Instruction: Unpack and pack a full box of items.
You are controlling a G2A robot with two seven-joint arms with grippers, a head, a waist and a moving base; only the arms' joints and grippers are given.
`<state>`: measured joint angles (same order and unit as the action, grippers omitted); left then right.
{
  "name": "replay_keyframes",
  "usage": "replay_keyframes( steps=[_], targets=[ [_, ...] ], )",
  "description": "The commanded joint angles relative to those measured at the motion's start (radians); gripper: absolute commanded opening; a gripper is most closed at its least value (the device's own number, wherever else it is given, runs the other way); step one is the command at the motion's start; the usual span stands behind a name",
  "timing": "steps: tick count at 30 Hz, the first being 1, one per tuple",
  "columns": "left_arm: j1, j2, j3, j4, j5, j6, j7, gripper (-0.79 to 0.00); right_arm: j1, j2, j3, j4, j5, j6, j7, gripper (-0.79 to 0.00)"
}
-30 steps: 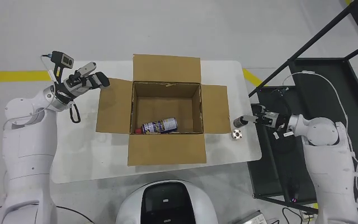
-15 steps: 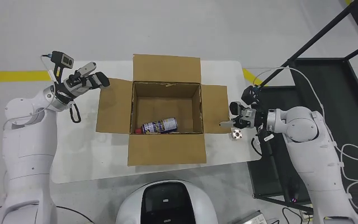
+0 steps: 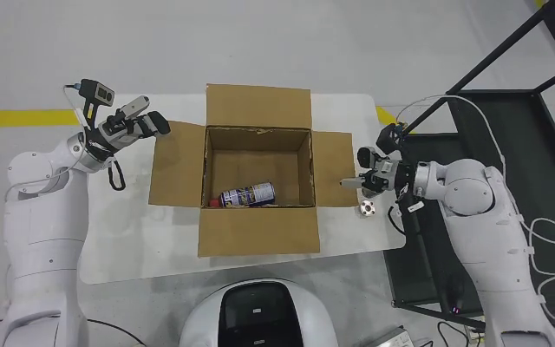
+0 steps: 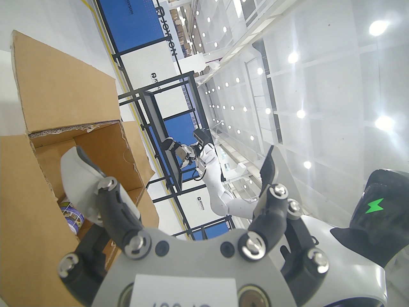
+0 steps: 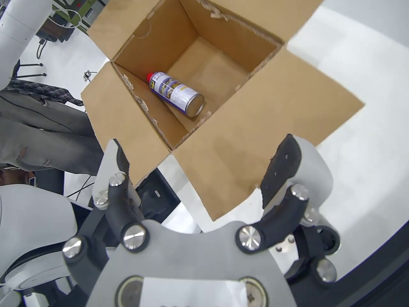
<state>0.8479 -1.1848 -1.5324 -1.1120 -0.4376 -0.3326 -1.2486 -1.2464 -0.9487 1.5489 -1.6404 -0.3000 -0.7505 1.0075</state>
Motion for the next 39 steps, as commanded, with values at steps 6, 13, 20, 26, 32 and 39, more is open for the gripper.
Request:
replay_keyframes(
  steps=[6,13,20,26,32,39],
  targets=[
    [0.0,0.0,0.0,0.0,0.0,0.0,0.0,0.0,0.322,-0.049,-0.368,0.082,-0.126,-0.021,0.041,0.0],
    [0.0,0.0,0.0,0.0,0.0,0.0,0.0,0.0,0.561,-0.136,-0.681,0.236,-0.312,-0.025,-0.05,0.0],
    [0.0,0.0,0.0,0.0,0.0,0.0,0.0,0.0,0.599,-0.164,-0.75,0.283,-0.372,-0.045,-0.141,0.0],
    [0.0,0.0,0.0,0.0,0.0,0.0,0.0,0.0,0.599,-0.164,-0.75,0.283,-0.372,-0.045,-0.141,0.0],
    [0.0,0.0,0.0,0.0,0.0,0.0,0.0,0.0,0.591,-0.163,-0.768,0.265,-0.429,0.002,-0.095,0.0],
    [0.0,0.0,0.0,0.0,0.0,0.0,0.0,0.0,0.705,-0.222,-0.901,0.398,-0.52,0.039,-0.067,0.0]
  ],
)
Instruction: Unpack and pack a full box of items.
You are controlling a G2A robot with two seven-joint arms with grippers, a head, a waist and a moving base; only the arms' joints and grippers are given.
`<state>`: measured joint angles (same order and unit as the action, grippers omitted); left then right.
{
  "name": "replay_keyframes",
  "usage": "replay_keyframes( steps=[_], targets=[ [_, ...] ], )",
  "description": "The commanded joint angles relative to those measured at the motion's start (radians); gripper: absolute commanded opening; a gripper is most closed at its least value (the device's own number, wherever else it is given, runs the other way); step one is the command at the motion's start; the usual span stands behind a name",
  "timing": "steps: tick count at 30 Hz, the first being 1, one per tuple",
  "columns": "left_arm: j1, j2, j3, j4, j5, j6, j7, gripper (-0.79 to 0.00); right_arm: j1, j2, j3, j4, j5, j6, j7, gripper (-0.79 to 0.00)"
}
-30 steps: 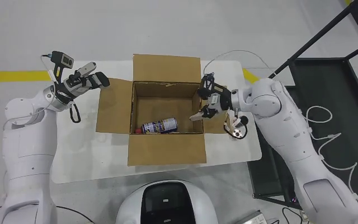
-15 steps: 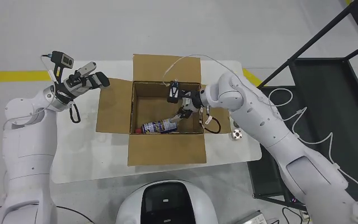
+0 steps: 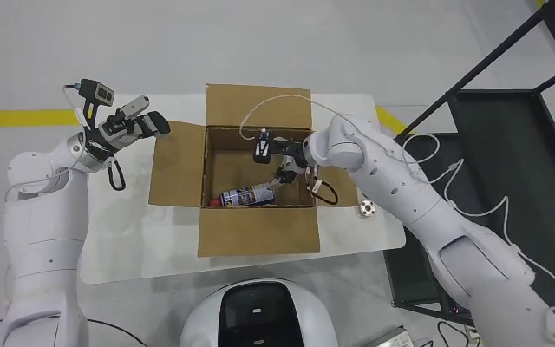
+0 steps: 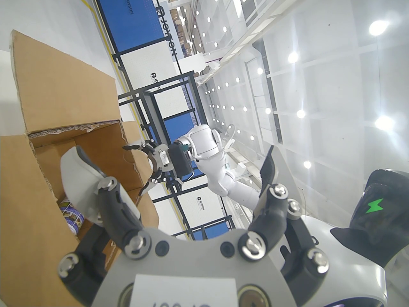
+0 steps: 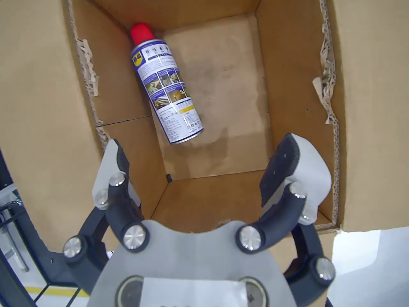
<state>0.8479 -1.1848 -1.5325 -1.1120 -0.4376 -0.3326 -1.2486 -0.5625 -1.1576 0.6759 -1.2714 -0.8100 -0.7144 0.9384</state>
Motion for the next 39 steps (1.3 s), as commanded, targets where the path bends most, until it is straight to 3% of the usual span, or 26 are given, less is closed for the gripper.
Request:
replay_keyframes(
  steps=[1,15,31,34,35,36,38,39],
  targets=[
    [0.0,0.0,0.0,0.0,0.0,0.0,0.0,0.0,0.04,-0.027,-0.05,0.061,-0.003,-0.006,-0.019,0.0],
    [0.0,0.0,0.0,0.0,0.0,0.0,0.0,0.0,0.186,-0.225,-0.305,0.427,-0.123,-0.168,-0.236,0.0],
    [0.0,0.0,0.0,0.0,0.0,0.0,0.0,0.0,0.222,-0.412,-0.43,0.735,-0.247,-0.235,-0.352,-0.009],
    [0.0,0.0,0.0,0.0,0.0,0.0,0.0,0.0,0.228,-0.439,-0.44,0.78,-0.261,-0.246,-0.363,-0.413],
    [0.0,0.0,0.0,0.0,0.0,0.0,0.0,0.0,0.228,-0.447,-0.442,0.796,-0.265,-0.249,-0.367,-0.474],
    [0.0,0.0,0.0,0.0,0.0,0.0,0.0,0.0,0.23,-0.454,-0.445,0.81,-0.27,-0.252,-0.367,-0.606],
    [0.0,0.0,0.0,0.0,0.0,0.0,0.0,0.0,0.233,-0.469,-0.45,0.837,-0.28,-0.256,-0.37,-0.736],
    [0.0,0.0,0.0,0.0,0.0,0.0,0.0,0.0,0.234,-0.475,-0.454,0.848,-0.288,-0.258,-0.368,-0.754]
  ],
)
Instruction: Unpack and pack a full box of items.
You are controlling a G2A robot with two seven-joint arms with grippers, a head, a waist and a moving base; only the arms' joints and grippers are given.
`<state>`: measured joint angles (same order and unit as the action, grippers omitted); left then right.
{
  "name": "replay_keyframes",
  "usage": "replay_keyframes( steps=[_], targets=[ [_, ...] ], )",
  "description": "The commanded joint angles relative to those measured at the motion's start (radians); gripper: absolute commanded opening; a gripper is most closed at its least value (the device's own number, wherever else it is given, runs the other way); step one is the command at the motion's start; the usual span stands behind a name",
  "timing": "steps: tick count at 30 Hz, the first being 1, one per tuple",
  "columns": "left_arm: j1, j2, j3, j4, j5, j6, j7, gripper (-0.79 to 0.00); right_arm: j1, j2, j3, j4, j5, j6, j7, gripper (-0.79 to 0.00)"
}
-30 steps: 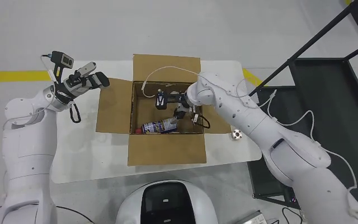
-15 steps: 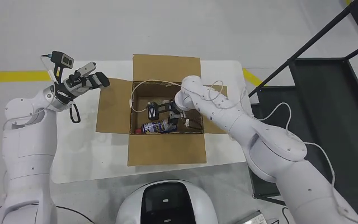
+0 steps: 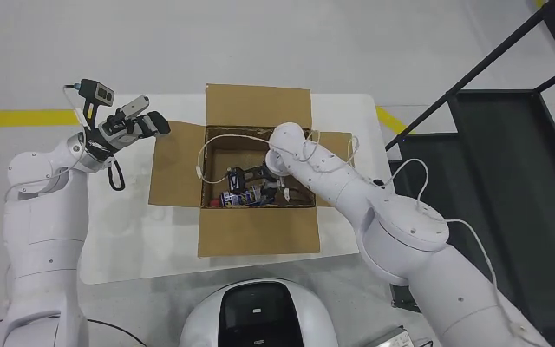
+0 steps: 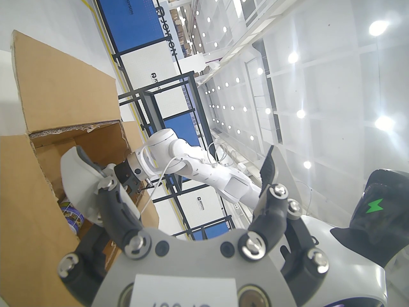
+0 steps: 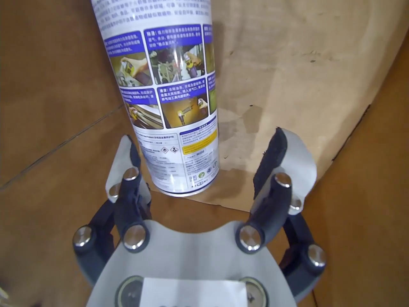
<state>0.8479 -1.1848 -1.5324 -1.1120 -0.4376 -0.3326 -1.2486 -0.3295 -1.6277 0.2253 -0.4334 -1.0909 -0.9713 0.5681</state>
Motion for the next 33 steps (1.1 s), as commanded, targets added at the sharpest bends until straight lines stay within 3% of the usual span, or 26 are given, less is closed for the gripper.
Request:
replay_keyframes(
  steps=[1,4,10,19,24,25,26,27,33],
  targets=[
    [0.0,0.0,0.0,0.0,0.0,0.0,0.0,0.0,0.0,-0.011,-0.002,0.022,-0.006,-0.004,-0.006,-0.742],
    [0.0,0.0,0.0,0.0,0.0,0.0,0.0,0.0,0.001,-0.026,-0.008,0.055,-0.02,-0.008,-0.013,-0.785],
    [0.0,0.0,0.0,0.0,0.0,0.0,0.0,0.0,0.014,-0.04,-0.005,0.119,-0.037,-0.017,-0.042,-0.785],
    [0.0,0.0,0.0,0.0,0.0,0.0,0.0,0.0,0.041,-0.027,0.011,0.193,-0.043,-0.041,-0.053,-0.785],
    [0.0,0.0,0.0,0.0,0.0,0.0,0.0,0.0,0.033,-0.019,0.008,0.209,-0.056,-0.041,0.005,-0.785],
    [0.0,0.0,0.0,0.0,0.0,0.0,0.0,0.0,0.031,-0.018,0.011,0.213,-0.05,-0.041,0.012,-0.668],
    [0.0,0.0,0.0,0.0,0.0,0.0,0.0,0.0,0.031,-0.018,0.015,0.214,-0.044,-0.037,0.021,-0.409],
    [0.0,0.0,0.0,0.0,0.0,0.0,0.0,0.0,0.03,-0.017,0.018,0.216,-0.037,-0.033,0.03,0.0],
    [0.0,0.0,0.0,0.0,0.0,0.0,0.0,0.0,0.022,-0.016,0.036,0.166,-0.007,-0.024,0.039,0.0]
  ],
)
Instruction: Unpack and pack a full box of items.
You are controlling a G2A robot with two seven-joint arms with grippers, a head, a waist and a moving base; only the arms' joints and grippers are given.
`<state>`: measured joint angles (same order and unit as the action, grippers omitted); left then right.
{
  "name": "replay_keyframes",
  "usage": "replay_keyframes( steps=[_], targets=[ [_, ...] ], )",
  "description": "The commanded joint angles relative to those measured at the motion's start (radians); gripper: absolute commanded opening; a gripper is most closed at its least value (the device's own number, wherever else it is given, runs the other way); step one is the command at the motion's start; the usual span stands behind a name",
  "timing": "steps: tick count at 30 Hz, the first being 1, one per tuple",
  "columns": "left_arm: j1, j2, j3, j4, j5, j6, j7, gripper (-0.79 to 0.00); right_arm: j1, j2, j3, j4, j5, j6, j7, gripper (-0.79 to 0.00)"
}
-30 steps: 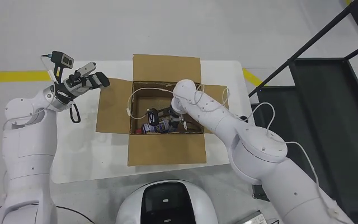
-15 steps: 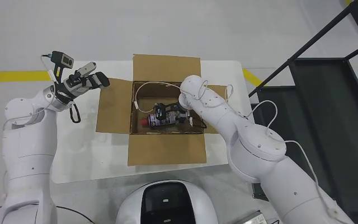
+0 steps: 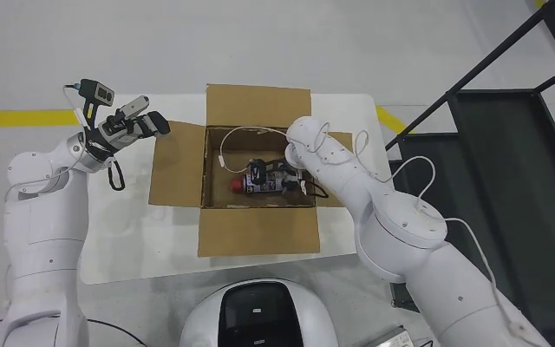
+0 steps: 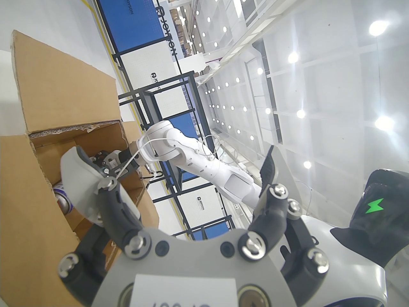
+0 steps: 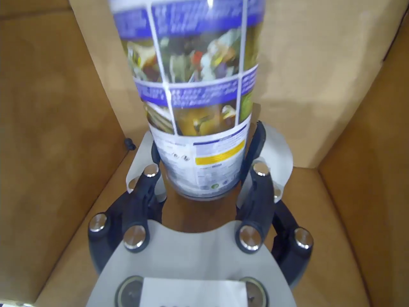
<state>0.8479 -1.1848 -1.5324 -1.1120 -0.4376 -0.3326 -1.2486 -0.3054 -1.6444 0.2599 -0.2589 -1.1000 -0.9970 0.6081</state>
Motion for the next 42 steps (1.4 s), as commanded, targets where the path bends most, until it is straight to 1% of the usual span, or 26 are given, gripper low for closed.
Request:
replay_keyframes(
  steps=[1,8,14,22,23,24,25,26,28,36,42],
  targets=[
    [0.0,0.0,0.0,0.0,0.0,0.0,0.0,0.0,-0.006,0.0,0.004,-0.019,0.006,0.003,-0.003,0.0],
    [0.0,0.0,0.0,0.0,0.0,0.0,0.0,0.0,-0.038,-0.008,0.016,-0.077,0.029,0.042,0.003,0.0],
    [0.0,0.0,0.0,0.0,0.0,0.0,0.0,0.0,-0.046,-0.018,0.028,-0.093,0.044,0.07,-0.005,0.0],
    [0.0,0.0,0.0,0.0,0.0,0.0,0.0,0.0,-0.047,-0.03,0.035,-0.082,0.045,0.064,-0.013,0.0],
    [0.0,0.0,0.0,0.0,0.0,0.0,0.0,0.0,-0.047,-0.031,0.036,-0.079,0.044,0.059,-0.016,-0.043],
    [0.0,0.0,0.0,0.0,0.0,0.0,0.0,0.0,-0.048,-0.032,0.037,-0.077,0.045,0.053,-0.021,-0.36],
    [0.0,0.0,0.0,0.0,0.0,0.0,0.0,0.0,-0.048,-0.033,0.038,-0.076,0.046,0.044,-0.027,-0.517],
    [0.0,0.0,0.0,0.0,0.0,0.0,0.0,0.0,-0.048,-0.034,0.04,-0.074,0.049,0.035,-0.035,-0.619],
    [0.0,0.0,0.0,0.0,0.0,0.0,0.0,0.0,-0.049,-0.035,0.042,-0.066,0.05,0.024,-0.043,-0.785],
    [0.0,0.0,0.0,0.0,0.0,0.0,0.0,0.0,-0.049,-0.038,0.049,-0.046,0.05,-0.013,-0.059,-0.785],
    [0.0,0.0,0.0,0.0,0.0,0.0,0.0,0.0,-0.029,-0.026,0.06,-0.048,0.062,-0.015,-0.091,-0.785]
  ],
)
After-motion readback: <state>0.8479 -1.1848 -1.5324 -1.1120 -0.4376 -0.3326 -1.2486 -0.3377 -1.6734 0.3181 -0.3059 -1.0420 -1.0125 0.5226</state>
